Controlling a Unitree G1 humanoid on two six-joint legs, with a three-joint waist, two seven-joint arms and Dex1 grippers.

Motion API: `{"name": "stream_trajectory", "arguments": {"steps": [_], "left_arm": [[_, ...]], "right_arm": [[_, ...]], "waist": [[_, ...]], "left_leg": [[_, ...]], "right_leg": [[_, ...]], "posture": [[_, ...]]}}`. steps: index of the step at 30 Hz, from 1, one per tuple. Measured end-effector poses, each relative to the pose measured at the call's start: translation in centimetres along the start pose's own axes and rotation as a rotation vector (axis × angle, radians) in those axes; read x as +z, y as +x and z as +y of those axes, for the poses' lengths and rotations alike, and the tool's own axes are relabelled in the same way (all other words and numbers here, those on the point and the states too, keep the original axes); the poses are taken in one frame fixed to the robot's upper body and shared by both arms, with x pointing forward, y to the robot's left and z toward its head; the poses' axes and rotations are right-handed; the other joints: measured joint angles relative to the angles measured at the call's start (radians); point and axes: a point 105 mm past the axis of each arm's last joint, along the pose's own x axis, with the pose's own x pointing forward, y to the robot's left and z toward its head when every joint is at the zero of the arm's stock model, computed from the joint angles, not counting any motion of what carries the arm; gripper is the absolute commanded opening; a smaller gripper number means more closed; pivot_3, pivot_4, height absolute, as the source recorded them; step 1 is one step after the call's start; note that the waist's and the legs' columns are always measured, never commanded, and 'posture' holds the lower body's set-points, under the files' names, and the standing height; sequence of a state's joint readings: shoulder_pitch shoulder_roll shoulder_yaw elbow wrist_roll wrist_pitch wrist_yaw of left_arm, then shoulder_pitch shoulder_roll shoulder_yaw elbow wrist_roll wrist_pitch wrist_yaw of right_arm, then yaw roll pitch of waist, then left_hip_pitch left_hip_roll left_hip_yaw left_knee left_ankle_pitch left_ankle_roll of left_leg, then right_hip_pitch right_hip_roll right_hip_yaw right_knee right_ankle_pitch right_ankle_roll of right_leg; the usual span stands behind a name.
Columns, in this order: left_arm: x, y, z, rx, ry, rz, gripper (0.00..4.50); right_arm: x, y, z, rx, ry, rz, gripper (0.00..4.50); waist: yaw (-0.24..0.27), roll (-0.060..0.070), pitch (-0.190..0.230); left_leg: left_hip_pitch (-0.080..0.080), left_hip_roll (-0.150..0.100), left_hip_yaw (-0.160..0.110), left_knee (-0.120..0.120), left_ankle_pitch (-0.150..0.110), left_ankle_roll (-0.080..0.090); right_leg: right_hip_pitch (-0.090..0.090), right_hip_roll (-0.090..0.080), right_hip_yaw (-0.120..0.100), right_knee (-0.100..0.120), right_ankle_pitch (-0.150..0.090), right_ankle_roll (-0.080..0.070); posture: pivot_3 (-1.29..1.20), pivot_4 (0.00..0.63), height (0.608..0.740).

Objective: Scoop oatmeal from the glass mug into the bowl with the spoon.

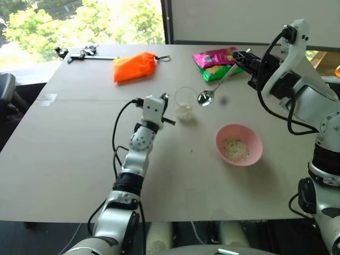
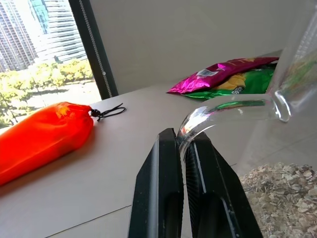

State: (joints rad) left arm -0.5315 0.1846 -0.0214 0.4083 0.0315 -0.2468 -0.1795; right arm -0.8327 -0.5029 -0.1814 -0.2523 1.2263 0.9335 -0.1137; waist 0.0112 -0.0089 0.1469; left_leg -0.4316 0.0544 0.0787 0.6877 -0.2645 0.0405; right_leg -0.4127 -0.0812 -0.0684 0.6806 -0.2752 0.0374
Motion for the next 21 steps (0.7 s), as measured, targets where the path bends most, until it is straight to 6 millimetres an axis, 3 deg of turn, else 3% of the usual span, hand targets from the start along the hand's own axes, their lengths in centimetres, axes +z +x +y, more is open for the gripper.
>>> {"name": "stream_trajectory", "arguments": {"steps": [7,11,17,21], "left_arm": [[-0.2,0.1,-0.2,-0.023,-0.038,0.021,0.03],[-0.1,0.4,-0.3,-0.037,-0.046,0.032,0.03],[0.2,0.8,-0.7,-0.081,-0.053,0.042,0.03],[0.4,1.0,-1.6,-0.147,-0.073,0.053,0.03]], "right_arm": [[1.7,1.2,1.8,0.081,-0.036,-0.037,0.00],[1.4,1.6,2.5,0.117,-0.051,-0.022,0.00],[-1.7,2.2,3.5,0.160,-0.185,0.076,0.00],[-4.2,2.9,3.1,0.155,-0.341,0.150,0.00]], "waist": [[0.003,0.000,0.000],[0.004,0.000,0.000],[0.003,0.000,0.000],[0.003,0.000,0.000]], "left_leg": [[0.000,0.000,0.000,0.000,0.000,0.000],[-0.001,-0.001,0.000,0.000,0.000,0.000],[0.000,-0.001,0.000,0.000,0.000,0.000],[-0.001,-0.001,0.000,0.000,0.000,0.000]], "right_leg": [[0.000,0.000,0.000,0.000,0.000,0.000],[0.000,-0.001,-0.001,-0.001,0.000,0.000],[0.000,-0.001,-0.001,-0.001,0.000,0.000],[0.000,-0.001,-0.001,-0.001,0.000,0.001]], "posture": [[0.00,0.150,0.696],[0.00,0.150,0.696],[0.00,0.150,0.696],[0.00,0.150,0.696]]}}
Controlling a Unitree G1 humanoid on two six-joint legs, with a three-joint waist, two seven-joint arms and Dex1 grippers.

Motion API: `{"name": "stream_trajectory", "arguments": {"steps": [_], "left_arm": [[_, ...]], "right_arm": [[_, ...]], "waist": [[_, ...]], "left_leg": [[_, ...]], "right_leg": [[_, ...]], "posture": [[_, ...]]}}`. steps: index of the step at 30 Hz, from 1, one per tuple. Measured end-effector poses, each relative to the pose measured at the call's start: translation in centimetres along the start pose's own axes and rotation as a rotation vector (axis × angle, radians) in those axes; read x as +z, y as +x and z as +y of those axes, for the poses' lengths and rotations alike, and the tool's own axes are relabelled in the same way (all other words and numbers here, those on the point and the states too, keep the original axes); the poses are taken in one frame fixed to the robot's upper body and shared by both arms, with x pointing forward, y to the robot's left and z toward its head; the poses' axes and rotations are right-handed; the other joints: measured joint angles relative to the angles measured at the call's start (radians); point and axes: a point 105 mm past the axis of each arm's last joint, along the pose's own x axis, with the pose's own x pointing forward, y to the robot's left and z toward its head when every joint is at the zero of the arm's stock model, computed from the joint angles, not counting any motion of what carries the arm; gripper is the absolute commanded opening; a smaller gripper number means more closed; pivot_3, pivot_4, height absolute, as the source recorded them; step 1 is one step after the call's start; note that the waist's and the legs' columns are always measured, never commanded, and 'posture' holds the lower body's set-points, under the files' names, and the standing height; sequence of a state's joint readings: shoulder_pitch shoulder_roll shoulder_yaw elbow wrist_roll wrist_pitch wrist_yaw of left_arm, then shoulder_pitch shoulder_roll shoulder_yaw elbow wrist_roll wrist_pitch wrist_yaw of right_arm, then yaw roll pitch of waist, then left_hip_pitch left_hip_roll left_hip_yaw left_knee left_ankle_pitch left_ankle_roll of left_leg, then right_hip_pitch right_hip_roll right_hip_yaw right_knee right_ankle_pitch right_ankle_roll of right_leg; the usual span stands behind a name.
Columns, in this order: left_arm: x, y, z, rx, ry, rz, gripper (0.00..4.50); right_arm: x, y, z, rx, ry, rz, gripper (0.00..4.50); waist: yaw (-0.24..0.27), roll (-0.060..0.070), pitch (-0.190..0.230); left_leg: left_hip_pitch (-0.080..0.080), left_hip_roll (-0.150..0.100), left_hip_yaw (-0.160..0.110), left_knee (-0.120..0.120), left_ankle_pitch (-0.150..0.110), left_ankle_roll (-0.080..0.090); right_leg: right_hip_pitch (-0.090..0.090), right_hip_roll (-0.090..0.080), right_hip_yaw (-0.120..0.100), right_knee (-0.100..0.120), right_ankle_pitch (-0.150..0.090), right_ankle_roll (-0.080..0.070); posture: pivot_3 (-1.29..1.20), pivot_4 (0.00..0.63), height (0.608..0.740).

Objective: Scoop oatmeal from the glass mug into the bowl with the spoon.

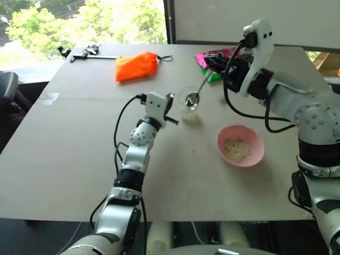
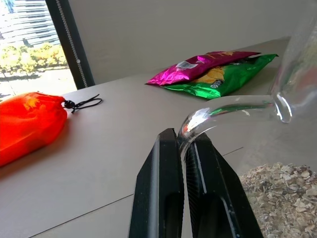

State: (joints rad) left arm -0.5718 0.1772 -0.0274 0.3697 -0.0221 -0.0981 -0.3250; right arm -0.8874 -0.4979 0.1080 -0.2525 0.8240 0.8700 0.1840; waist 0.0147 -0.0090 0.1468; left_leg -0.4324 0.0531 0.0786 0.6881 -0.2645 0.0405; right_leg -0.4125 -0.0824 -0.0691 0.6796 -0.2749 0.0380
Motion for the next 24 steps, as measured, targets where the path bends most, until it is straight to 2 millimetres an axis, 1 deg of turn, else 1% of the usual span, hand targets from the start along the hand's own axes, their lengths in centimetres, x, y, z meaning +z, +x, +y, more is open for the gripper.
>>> {"name": "stream_trajectory", "arguments": {"steps": [6,8,10,13,14,17,21,24], "left_arm": [[0.3,0.2,-1.0,-0.096,-0.025,0.030,0.03],[0.4,0.2,-1.2,-0.125,-0.031,0.045,0.03],[0.4,0.1,-1.1,-0.136,-0.030,0.058,0.03],[0.4,0.1,-1.1,-0.143,-0.029,0.064,0.03],[0.4,0.1,-1.1,-0.143,-0.029,0.064,0.03],[0.4,0.1,-1.0,-0.145,-0.028,0.062,0.03],[0.5,0.0,-1.2,-0.160,-0.021,0.050,0.03],[0.5,0.0,-1.3,-0.164,-0.019,0.047,0.03]], "right_arm": [[-3.1,1.3,-0.2,0.015,-0.151,0.091,0.00],[-3.9,1.8,0.2,0.046,-0.222,0.110,0.00],[-4.5,2.1,0.6,0.076,-0.273,0.114,0.00],[-5.0,2.2,1.0,0.095,-0.275,0.113,0.00],[-5.0,2.3,1.2,0.097,-0.253,0.107,0.00],[-5.4,2.4,1.1,0.069,-0.083,0.091,0.00],[-5.5,2.0,-0.1,-0.009,0.089,0.108,0.00],[-5.3,1.6,-0.9,-0.052,0.168,0.112,0.00]], "waist": [[-0.003,0.000,0.000],[-0.003,0.000,0.000],[-0.003,0.000,0.000],[-0.003,0.000,0.000],[-0.003,0.000,0.000],[-0.003,0.000,0.000],[-0.003,0.000,0.000],[-0.003,0.000,0.000]], "left_leg": [[0.000,0.000,0.000,0.000,0.000,0.000],[0.000,0.000,0.000,0.000,0.000,0.000],[0.000,0.000,0.000,0.000,0.000,0.000],[0.000,0.000,0.000,0.000,0.000,0.000],[0.000,0.000,0.000,0.000,0.000,0.000],[0.000,0.001,0.000,0.001,0.001,-0.001],[0.000,0.001,0.000,0.001,0.001,-0.001],[0.000,0.000,0.000,0.001,0.001,-0.001]], "right_leg": [[0.000,0.001,0.000,0.000,0.000,0.000],[0.000,0.001,0.000,0.000,0.000,0.000],[0.000,0.001,0.000,0.000,0.000,0.000],[0.000,0.001,0.000,0.000,0.000,0.000],[0.000,0.001,0.000,0.000,0.000,0.000],[0.000,0.001,0.000,0.001,0.000,0.000],[0.000,0.001,0.000,0.001,0.000,0.000],[0.000,0.001,0.000,0.001,0.000,0.000]], "posture": [[0.00,0.150,0.696],[0.00,0.150,0.696],[0.00,0.150,0.696],[0.00,0.150,0.696],[0.00,0.150,0.696],[0.00,0.150,0.696],[0.00,0.150,0.696],[0.00,0.150,0.696]]}}
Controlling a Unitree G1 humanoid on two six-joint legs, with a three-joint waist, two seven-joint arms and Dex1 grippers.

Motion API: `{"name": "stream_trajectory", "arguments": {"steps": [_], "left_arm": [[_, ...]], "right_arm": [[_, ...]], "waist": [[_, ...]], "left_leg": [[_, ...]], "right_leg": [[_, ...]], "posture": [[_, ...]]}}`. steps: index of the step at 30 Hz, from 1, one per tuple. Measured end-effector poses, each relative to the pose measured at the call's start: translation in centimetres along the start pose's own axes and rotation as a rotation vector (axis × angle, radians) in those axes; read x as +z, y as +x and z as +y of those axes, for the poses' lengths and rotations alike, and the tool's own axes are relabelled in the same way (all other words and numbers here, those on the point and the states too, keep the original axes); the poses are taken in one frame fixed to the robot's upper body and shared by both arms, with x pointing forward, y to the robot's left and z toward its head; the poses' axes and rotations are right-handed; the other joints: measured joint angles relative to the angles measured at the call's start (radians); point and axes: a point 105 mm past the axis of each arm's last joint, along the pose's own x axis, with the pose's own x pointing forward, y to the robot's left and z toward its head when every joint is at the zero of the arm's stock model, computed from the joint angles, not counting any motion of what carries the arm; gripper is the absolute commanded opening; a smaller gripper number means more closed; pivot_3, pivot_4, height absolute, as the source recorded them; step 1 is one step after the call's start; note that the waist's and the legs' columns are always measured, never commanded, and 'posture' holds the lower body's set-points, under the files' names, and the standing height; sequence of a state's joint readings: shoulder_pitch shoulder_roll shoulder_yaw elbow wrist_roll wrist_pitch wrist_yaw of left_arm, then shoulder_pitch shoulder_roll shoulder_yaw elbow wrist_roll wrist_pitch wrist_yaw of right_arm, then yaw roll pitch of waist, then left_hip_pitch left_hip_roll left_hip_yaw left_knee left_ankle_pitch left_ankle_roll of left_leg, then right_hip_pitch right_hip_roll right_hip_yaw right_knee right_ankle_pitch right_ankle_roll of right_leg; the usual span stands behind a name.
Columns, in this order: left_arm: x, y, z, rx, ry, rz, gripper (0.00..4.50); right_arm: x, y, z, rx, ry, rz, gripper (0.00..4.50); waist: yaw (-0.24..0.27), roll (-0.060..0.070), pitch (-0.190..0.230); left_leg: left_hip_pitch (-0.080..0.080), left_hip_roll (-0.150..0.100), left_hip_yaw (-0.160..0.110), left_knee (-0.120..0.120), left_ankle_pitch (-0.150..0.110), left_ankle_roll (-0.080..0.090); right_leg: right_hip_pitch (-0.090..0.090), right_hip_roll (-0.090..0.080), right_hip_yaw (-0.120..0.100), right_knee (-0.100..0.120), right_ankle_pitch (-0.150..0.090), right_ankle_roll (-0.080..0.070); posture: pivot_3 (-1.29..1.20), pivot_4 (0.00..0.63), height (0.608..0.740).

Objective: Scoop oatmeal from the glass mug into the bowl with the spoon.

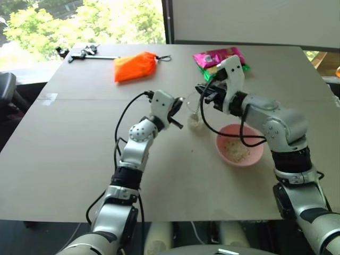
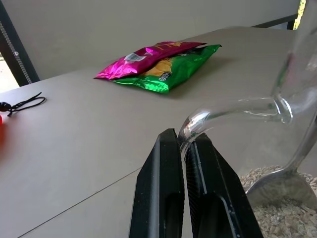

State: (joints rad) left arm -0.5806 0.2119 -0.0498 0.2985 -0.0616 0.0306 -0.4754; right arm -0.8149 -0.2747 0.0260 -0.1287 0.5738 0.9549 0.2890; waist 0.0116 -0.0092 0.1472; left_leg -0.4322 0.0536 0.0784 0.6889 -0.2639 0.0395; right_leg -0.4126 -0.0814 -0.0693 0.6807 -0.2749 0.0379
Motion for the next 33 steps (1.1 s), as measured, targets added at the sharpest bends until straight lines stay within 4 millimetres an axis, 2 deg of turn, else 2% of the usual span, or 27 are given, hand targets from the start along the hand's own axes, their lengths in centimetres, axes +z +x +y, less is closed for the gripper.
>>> {"name": "stream_trajectory", "arguments": {"steps": [7,13,26,33], "left_arm": [[-0.3,0.0,-0.1,0.003,-0.003,-0.005,0.03],[-0.4,0.1,-0.2,0.012,-0.011,-0.010,0.03],[-0.4,0.4,-0.3,0.019,-0.017,-0.020,0.03],[-0.4,0.5,-0.3,0.018,-0.015,-0.024,0.03]], "right_arm": [[2.2,-0.7,-0.7,-0.033,0.016,-0.042,0.00],[3.2,-1.2,-1.4,-0.063,0.044,-0.058,0.00],[2.3,-2.7,-3.5,-0.173,0.416,-0.083,0.00],[2.7,-3.8,-4.2,-0.207,0.492,-0.099,0.00]], "waist": [[0.001,0.000,0.000],[0.001,0.000,0.000],[0.002,0.000,0.000],[0.000,0.000,0.000]], "left_leg": [[0.000,0.000,0.000,0.000,0.000,0.000],[0.000,0.000,0.000,0.000,0.000,0.000],[0.000,0.000,0.000,0.000,0.000,0.000],[0.000,0.000,0.000,0.000,0.000,0.000]], "right_leg": [[0.000,0.000,0.000,0.000,0.000,0.000],[0.000,0.000,0.000,0.000,0.000,0.000],[0.000,0.000,0.000,0.001,0.000,0.000],[0.000,0.000,0.000,0.001,0.000,0.000]], "posture": [[0.00,0.150,0.696],[0.00,0.150,0.696],[0.00,0.150,0.696],[0.00,0.150,0.696]]}}
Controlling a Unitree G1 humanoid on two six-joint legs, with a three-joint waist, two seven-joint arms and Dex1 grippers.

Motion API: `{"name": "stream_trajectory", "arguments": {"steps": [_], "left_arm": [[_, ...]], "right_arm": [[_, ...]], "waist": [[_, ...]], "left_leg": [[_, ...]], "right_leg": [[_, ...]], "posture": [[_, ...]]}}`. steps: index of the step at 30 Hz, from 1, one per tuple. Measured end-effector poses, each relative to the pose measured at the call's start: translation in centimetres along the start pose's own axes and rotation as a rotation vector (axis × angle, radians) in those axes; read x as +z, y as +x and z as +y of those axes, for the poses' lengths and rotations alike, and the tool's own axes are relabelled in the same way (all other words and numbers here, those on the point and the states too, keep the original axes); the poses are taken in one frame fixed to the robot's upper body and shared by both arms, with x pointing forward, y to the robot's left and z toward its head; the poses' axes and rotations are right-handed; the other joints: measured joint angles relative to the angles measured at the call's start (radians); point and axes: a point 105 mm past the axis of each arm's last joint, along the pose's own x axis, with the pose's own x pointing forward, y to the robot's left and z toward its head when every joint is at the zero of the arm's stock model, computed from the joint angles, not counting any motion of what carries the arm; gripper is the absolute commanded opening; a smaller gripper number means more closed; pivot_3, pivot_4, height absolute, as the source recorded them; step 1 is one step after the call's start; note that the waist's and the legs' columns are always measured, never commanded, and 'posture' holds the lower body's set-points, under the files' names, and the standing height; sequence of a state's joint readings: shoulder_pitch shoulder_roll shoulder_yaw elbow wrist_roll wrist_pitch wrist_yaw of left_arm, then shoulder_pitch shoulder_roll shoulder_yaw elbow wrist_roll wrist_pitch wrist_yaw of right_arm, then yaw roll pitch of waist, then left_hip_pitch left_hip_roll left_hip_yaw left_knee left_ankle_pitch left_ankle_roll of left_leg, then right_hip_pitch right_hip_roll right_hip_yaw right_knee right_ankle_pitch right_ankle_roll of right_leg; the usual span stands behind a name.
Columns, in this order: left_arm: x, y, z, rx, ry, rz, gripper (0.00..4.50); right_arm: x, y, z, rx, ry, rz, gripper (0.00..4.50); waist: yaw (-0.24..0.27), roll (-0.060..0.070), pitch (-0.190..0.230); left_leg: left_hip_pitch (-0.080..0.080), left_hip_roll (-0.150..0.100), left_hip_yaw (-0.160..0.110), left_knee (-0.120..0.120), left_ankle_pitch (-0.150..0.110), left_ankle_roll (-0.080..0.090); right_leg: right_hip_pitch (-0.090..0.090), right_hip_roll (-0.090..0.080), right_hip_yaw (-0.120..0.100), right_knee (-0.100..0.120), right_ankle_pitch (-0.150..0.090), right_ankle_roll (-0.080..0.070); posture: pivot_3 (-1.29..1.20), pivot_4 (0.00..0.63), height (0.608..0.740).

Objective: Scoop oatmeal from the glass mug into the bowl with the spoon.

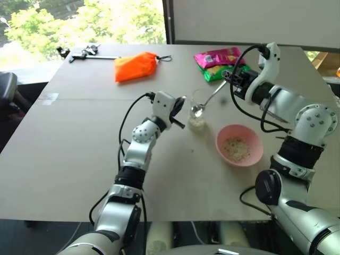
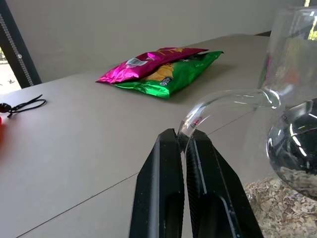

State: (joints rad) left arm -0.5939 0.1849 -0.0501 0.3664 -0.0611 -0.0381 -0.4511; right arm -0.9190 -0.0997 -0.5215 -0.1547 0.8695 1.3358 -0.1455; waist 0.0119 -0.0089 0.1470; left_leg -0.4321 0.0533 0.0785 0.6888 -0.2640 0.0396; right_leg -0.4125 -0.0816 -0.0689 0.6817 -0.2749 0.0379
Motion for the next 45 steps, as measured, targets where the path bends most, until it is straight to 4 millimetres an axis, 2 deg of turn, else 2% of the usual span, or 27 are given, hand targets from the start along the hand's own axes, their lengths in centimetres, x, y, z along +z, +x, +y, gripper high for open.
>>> {"name": "stream_trajectory", "arguments": {"steps": [3,6,9,13,17,20,26,39,45], "left_arm": [[0.2,0.1,-0.2,-0.008,0.009,-0.014,0.03],[0.4,0.3,-0.6,-0.024,0.042,-0.020,0.03],[0.6,0.4,-0.9,-0.041,0.080,-0.034,0.03],[0.8,0.4,-1.0,-0.049,0.109,-0.039,0.03],[0.9,0.4,-0.9,-0.051,0.129,-0.042,0.03],[0.9,0.3,-0.8,-0.050,0.136,-0.043,0.03],[1.0,0.3,-0.9,-0.051,0.141,-0.050,0.03],[0.6,0.3,-0.7,-0.035,0.113,-0.049,0.03],[0.5,0.3,-0.7,-0.029,0.109,-0.049,0.03]], "right_arm": [[0.2,-0.3,0.9,-0.004,-0.225,0.027,0.00],[-1.1,0.2,1.9,0.021,-0.401,0.066,0.00],[-2.9,0.9,2.1,0.040,-0.482,0.107,0.00],[-3.8,1.2,2.0,0.059,-0.510,0.115,0.00],[-4.3,1.3,2.1,0.074,-0.472,0.113,0.00],[-4.6,1.5,1.9,0.059,-0.352,0.101,0.00],[-3.9,1.3,0.9,-0.001,-0.198,0.086,0.00],[-1.2,0.3,0.9,-0.015,-0.172,0.045,0.00],[-0.8,0.2,1.0,-0.015,-0.169,0.033,0.00]], "waist": [[0.001,0.000,0.000],[-0.001,0.000,0.000],[-0.001,0.000,0.000],[0.000,0.000,0.000],[-0.002,0.000,0.000],[-0.004,0.000,0.000],[-0.006,0.000,0.000],[-0.011,0.000,0.000],[-0.011,0.000,0.000]], "left_leg": [[0.000,-0.001,0.000,0.000,0.000,0.000],[0.000,-0.002,0.000,0.000,0.000,0.000],[0.000,-0.004,-0.001,0.000,0.000,0.000],[0.000,-0.004,-0.001,0.000,0.000,0.000],[0.000,-0.004,-0.001,0.000,0.000,0.000],[0.000,0.000,-0.001,0.000,0.000,0.000],[0.000,0.000,0.000,0.000,0.000,0.000],[0.000,0.000,0.000,0.000,0.000,0.000],[0.000,0.000,0.000,0.000,0.000,0.000]], "right_leg": [[0.000,0.000,0.000,-0.001,0.000,0.000],[0.000,0.000,0.000,-0.001,0.000,0.000],[0.000,0.000,0.000,-0.001,0.000,0.000],[0.000,0.000,0.000,-0.001,0.000,0.000],[0.000,0.000,0.000,-0.001,0.000,0.000],[0.000,0.000,0.000,0.000,0.000,0.000],[0.000,0.000,0.000,0.000,0.000,0.000],[0.000,0.000,0.000,0.000,0.000,0.000],[0.000,0.000,0.000,0.000,0.000,0.000]], "posture": [[0.00,0.150,0.696],[0.00,0.150,0.696],[0.00,0.150,0.696],[0.00,0.150,0.696],[0.00,0.150,0.696],[0.00,0.150,0.696],[0.00,0.150,0.696],[0.00,0.150,0.696],[0.00,0.150,0.696]]}}
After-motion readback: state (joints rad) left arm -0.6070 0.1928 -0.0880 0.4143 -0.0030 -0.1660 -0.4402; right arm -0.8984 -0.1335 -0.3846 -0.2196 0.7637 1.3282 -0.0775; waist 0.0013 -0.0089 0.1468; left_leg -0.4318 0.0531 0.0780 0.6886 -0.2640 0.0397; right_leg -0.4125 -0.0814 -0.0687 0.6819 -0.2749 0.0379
